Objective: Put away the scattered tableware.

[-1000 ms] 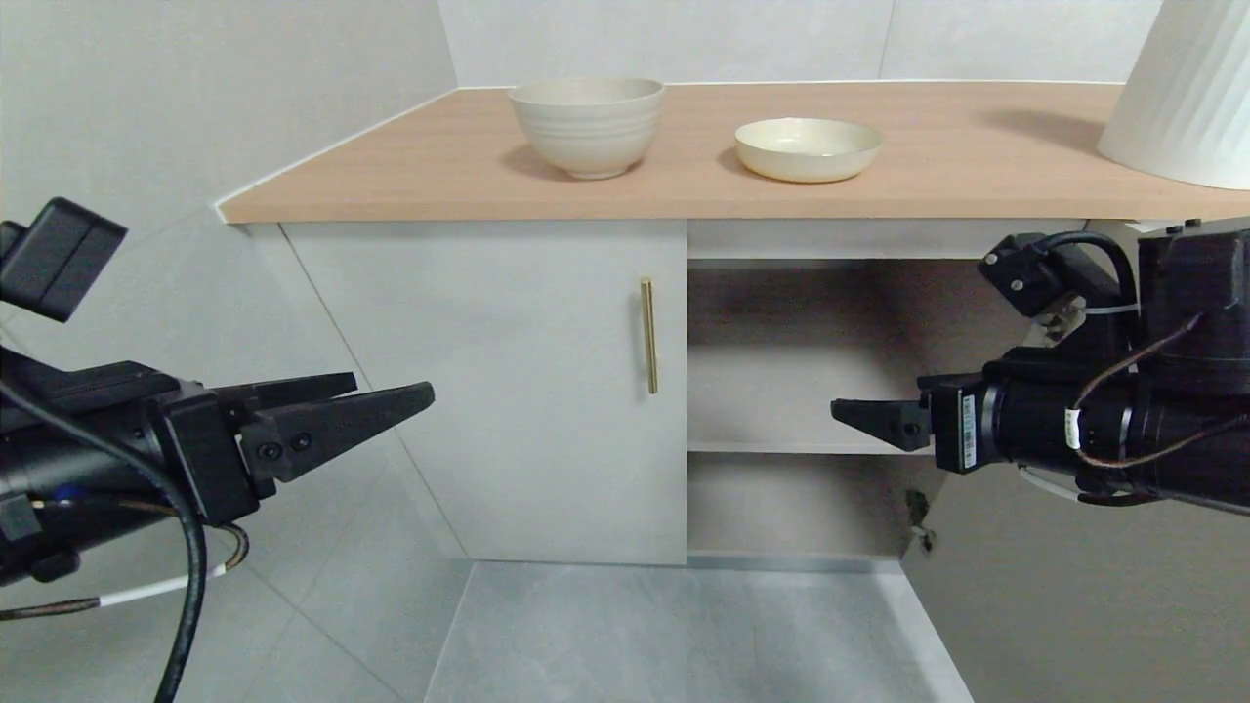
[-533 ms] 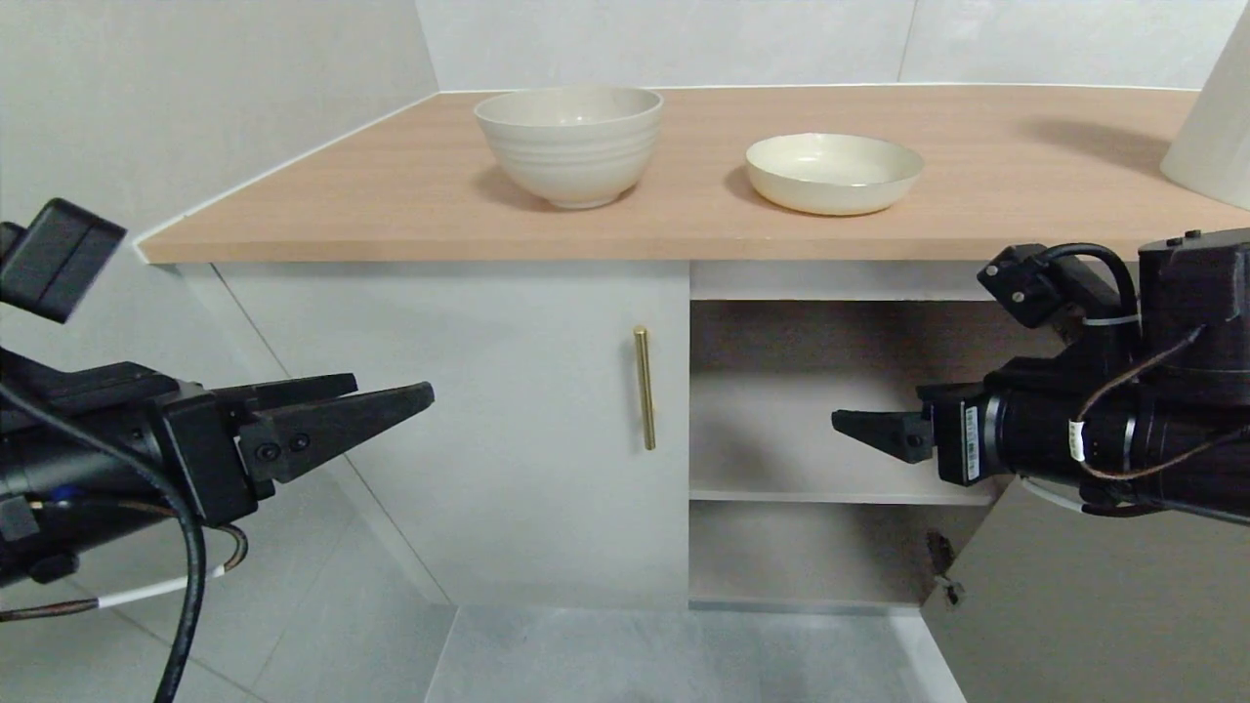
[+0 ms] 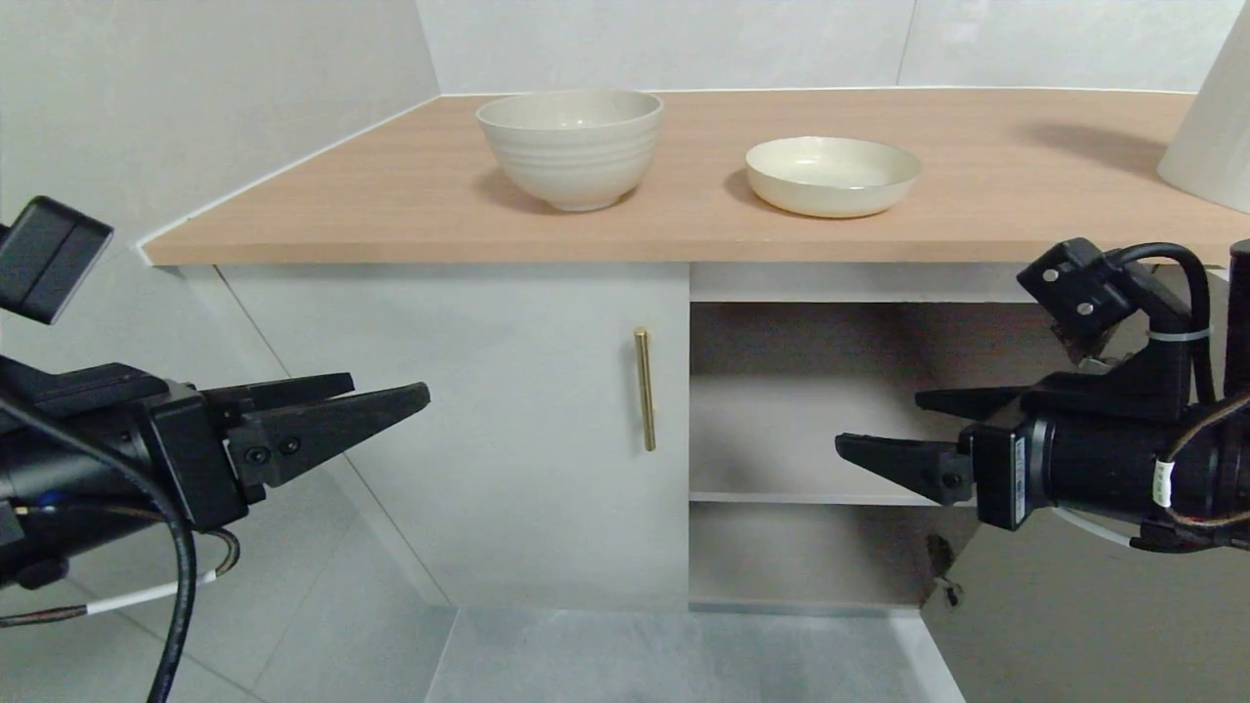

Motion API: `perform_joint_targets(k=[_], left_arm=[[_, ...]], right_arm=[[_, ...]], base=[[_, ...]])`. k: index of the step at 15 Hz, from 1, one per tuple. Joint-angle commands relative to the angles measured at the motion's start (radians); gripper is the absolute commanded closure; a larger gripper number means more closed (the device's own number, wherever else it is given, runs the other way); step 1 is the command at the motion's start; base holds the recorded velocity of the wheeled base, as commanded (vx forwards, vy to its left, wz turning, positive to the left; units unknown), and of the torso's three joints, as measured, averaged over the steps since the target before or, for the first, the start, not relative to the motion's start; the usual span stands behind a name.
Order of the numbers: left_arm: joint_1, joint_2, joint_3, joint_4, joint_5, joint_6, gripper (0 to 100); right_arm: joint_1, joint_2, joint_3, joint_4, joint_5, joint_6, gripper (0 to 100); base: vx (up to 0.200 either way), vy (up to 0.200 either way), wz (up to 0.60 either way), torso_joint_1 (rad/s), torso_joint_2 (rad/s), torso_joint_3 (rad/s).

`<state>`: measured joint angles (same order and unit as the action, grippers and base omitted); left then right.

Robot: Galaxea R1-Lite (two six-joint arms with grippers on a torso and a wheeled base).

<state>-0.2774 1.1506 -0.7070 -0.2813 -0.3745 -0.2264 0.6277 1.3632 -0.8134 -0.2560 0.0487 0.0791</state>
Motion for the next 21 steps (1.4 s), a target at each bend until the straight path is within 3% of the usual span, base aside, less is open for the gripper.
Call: perform_joint_targets(k=[1,5,21], left_arm=[[0.000,0.008,0.000,-0.001,0.000,-0.001,0],[0.000,0.015,0.001,0.001,0.002,-0.001,0],[0.000,0.073,-0.029,0.017,0.008,-0.001,0]], right_arm=[[0.001,-0.022,0.007,0.000,0.005,0.001,0],[0.001,-0.024,0.005,-0.002,0.005,-0.006,0],[-0.006,-0.013,-0.001,-0.002,-0.004,-0.018,0]], base=[[0.000,0.000,0.00,0.000,0.00,0.000],[0.000,0.000,0.00,0.050,-0.23,-0.228],[0.000,0.000,0.00,0.177,-0.45,-0.265]])
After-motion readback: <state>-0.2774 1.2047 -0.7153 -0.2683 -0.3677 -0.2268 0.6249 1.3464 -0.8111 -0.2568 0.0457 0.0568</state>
